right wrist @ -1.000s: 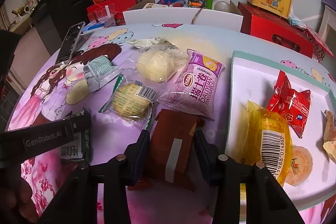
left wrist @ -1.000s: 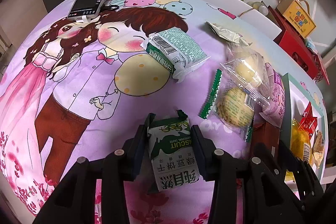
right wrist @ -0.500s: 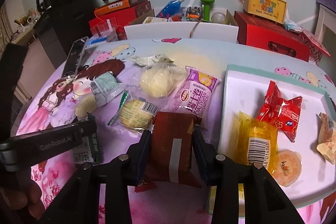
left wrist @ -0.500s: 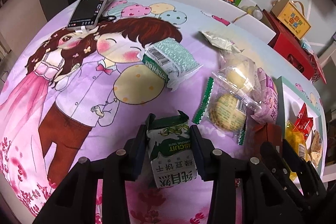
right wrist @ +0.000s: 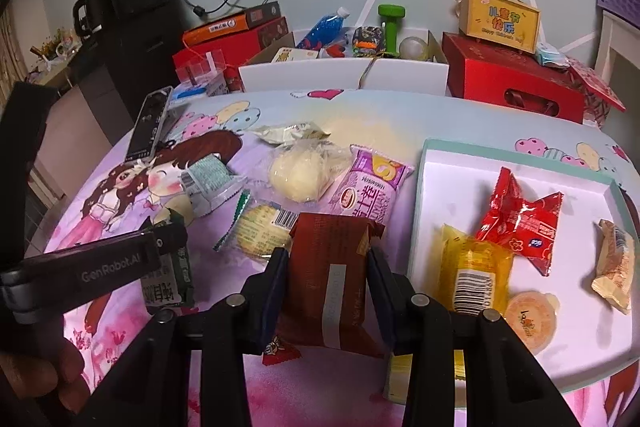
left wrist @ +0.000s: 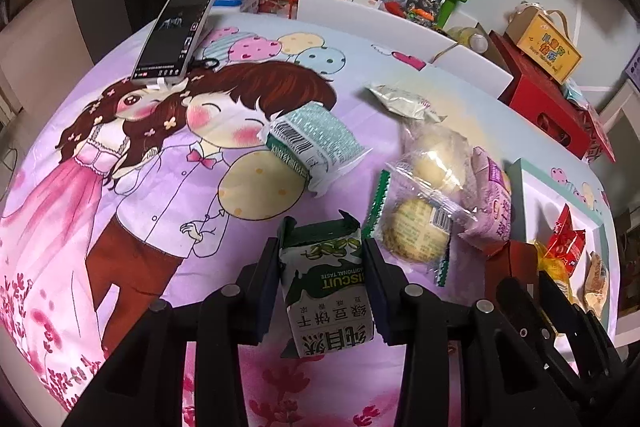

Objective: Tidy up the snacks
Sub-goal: 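Carry the green biscuit box and brown package into the tray and release both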

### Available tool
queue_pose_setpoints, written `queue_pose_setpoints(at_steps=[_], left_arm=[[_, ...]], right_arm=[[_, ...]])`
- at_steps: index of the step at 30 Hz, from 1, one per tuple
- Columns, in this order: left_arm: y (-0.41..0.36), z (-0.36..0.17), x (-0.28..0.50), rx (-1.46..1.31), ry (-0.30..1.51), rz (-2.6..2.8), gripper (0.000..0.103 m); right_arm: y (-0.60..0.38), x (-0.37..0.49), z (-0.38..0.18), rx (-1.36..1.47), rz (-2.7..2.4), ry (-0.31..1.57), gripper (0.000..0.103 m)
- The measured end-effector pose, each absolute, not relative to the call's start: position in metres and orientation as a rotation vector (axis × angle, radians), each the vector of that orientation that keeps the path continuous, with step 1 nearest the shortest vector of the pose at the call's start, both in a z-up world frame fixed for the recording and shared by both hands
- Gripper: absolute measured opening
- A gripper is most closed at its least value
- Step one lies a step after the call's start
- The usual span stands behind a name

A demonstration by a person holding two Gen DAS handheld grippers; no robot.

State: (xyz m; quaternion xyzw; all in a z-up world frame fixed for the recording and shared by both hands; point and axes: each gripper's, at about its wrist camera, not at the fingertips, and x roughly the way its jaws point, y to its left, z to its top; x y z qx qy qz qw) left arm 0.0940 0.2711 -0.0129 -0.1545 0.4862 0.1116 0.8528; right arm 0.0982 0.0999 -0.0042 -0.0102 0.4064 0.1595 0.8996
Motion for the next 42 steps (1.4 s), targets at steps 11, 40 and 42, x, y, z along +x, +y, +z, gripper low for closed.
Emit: queue_pose_setpoints(at_steps=[11, 40, 42], left_arm=[[0.242, 0.005, 0.102, -0.255, 0.978, 0.172, 0.042], [0.094, 0.023, 0.19, -0.054, 0.955, -0.2, 0.042], [0.083, 0.018, 0.202, -0.037, 0.968, -0.217, 0.042]], right_arm=[[0.071, 0.101, 0.012, 0.014, 0.266, 0.807, 0.043], [-0.093, 0.141, 0.02, 0.215, -0.082, 0.763, 0.043], [-0.096, 0.146, 0.016, 0.214, -0.084, 0.768, 0.043]])
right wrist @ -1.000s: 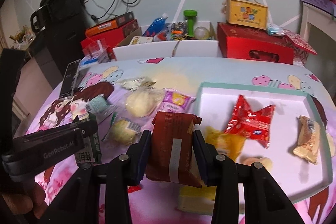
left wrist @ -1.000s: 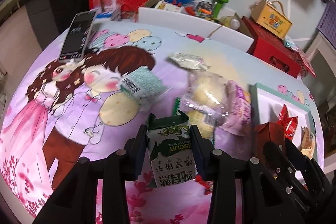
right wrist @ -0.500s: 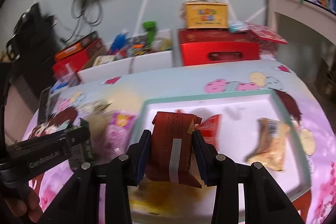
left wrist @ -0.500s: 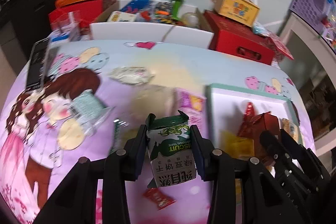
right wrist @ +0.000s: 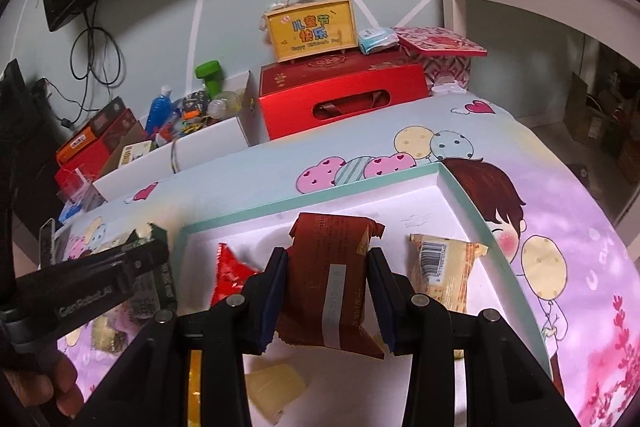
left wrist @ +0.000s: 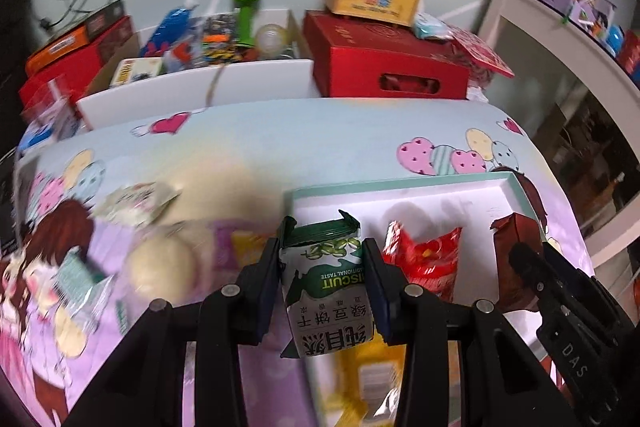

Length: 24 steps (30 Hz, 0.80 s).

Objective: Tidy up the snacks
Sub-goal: 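Carry the green biscuit box and brown package into the tray and release both, then withdraw both open grippers from the tray back toward the pile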

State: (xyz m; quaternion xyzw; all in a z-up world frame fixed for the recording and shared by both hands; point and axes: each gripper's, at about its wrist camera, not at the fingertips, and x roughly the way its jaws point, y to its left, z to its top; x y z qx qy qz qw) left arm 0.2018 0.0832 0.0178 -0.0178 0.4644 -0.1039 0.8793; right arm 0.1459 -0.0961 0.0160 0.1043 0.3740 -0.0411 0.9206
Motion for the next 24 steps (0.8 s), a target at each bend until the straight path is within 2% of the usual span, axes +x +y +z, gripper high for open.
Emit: queue_pose_setpoints(at_steps=[16, 20, 22, 23, 24], left_arm=[[0.059, -0.005, 0.232, 0.005, 1.025, -0.238, 0.044], [0.062, 0.002, 0.225, -0.021, 1.016, -0.243, 0.052], [0.064, 0.006, 0.221, -0.029, 1.01, -0.244, 0.06], [0.067, 0.008, 0.218, -0.039, 1.002, -0.238, 0.069], [0.07, 0.01, 0.215, -0.047, 0.993, -0.231, 0.077]], right_arm=[[-0.098, 0.162, -0.003, 0.187, -0.113, 0.814, 0.044], [-0.096, 0.159, 0.003, 0.174, -0.128, 0.81, 0.044], [-0.093, 0.158, 0.006, 0.156, -0.136, 0.81, 0.047], [-0.091, 0.158, 0.006, 0.144, -0.142, 0.813, 0.05], [-0.09, 0.159, 0.006, 0.135, -0.149, 0.817, 0.058]])
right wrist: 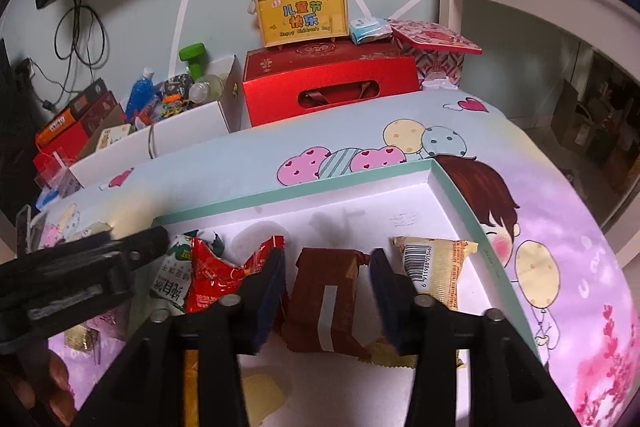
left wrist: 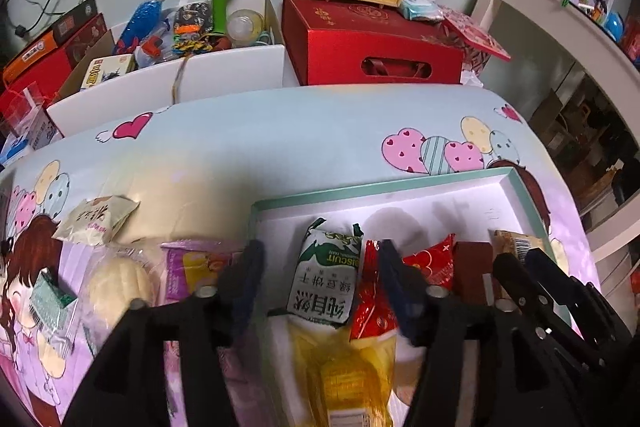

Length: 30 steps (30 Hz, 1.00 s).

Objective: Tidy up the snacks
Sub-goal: 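Withdraw both open grippers from the tray back toward the pile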

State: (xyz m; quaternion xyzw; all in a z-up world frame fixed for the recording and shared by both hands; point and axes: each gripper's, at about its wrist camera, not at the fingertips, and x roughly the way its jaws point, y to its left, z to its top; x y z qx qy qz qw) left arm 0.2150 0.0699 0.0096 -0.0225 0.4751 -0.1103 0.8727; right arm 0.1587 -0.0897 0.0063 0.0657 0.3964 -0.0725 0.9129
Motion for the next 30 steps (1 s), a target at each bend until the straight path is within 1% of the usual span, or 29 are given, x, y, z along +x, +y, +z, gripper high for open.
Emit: queue_pose_setpoints(at_steps=[1, 2, 4, 6, 10, 15, 17, 18, 19, 30], left_arm=[[0.073, 0.011, 0.213, -0.055, 0.982, -0.223, 0.081], [0.076, 0.012, 0.211, -0.061, 0.976, -0.216, 0.085], [0.082, 0.012, 0.209, -0.068, 0.965, -0.203, 0.087], [0.089, 0.011, 0.207, -0.069, 0.962, -0.178, 0.093], [0.101, 0.004, 0.209, -0.075, 0.966, -0.128, 0.094], [0.108, -0.004, 0.21, -0.05, 0.977, -0.087, 0.094], [0.11, -0.008, 0.211, -0.052, 0.982, -0.087, 0.094], [0.11, -0.009, 0.211, -0.056, 0.983, -0.089, 0.094], [0.111, -0.011, 0.211, -0.06, 0.989, -0.091, 0.094], [0.128, -0.022, 0.218, -0.071, 1.002, -0.07, 0.096]], right_arm=[[-0.088, 0.159, 0.006, 0.126, -0.156, 0.819, 0.064], [-0.087, 0.159, 0.006, 0.119, -0.161, 0.821, 0.066], [-0.085, 0.159, 0.006, 0.109, -0.178, 0.825, 0.073], [-0.085, 0.159, 0.005, 0.105, -0.197, 0.83, 0.078], [-0.081, 0.16, 0.004, 0.102, -0.218, 0.832, 0.086], [-0.073, 0.161, 0.0, 0.086, -0.228, 0.84, 0.087], [-0.069, 0.162, -0.002, 0.081, -0.233, 0.845, 0.094], [-0.068, 0.162, -0.003, 0.082, -0.234, 0.846, 0.101], [-0.067, 0.162, -0.004, 0.083, -0.238, 0.845, 0.103], [-0.064, 0.166, -0.009, 0.114, -0.295, 0.831, 0.103]])
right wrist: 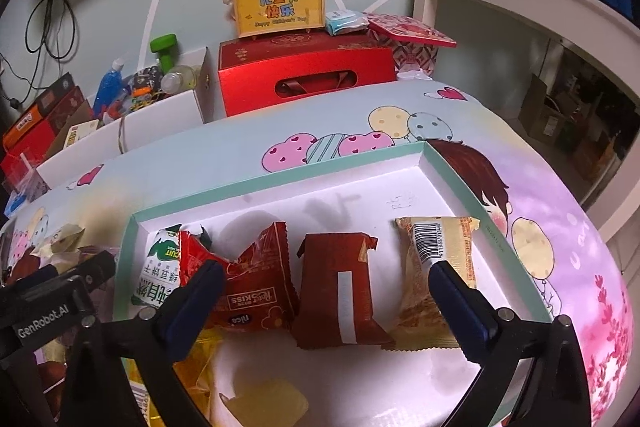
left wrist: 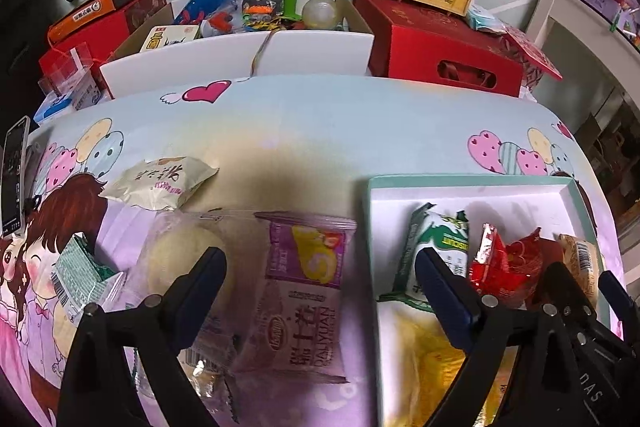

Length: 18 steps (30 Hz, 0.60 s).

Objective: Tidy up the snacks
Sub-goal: 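Withdraw both open grippers from the tray back toward the pile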

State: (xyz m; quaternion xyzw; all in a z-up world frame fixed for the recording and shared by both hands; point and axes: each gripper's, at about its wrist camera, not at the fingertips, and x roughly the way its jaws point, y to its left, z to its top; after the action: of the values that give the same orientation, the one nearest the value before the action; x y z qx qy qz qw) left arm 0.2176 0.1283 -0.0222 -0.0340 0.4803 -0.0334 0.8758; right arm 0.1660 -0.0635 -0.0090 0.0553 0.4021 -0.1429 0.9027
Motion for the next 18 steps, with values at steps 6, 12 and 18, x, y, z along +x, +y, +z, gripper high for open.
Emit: queue_pose_setpoints(at_steps=[6, 12, 18], left_arm=[[0.139, -0.022, 0.219, -0.081, 0.988, -0.067, 0.096], [0.153, -0.016, 0.217, -0.11, 0.991, -0.093, 0.096], [0.175, -0.002, 0.21, -0.138, 0.983, -0.046, 0.096]], right_arm=[[-0.054, 0.169, -0.011, 0.107, -0.303, 0.827, 0.103], [-0.047, 0.164, 0.002, 0.114, -0.314, 0.78, 0.103], [-0.037, 0.16, 0.016, 0.115, -0.288, 0.741, 0.103]])
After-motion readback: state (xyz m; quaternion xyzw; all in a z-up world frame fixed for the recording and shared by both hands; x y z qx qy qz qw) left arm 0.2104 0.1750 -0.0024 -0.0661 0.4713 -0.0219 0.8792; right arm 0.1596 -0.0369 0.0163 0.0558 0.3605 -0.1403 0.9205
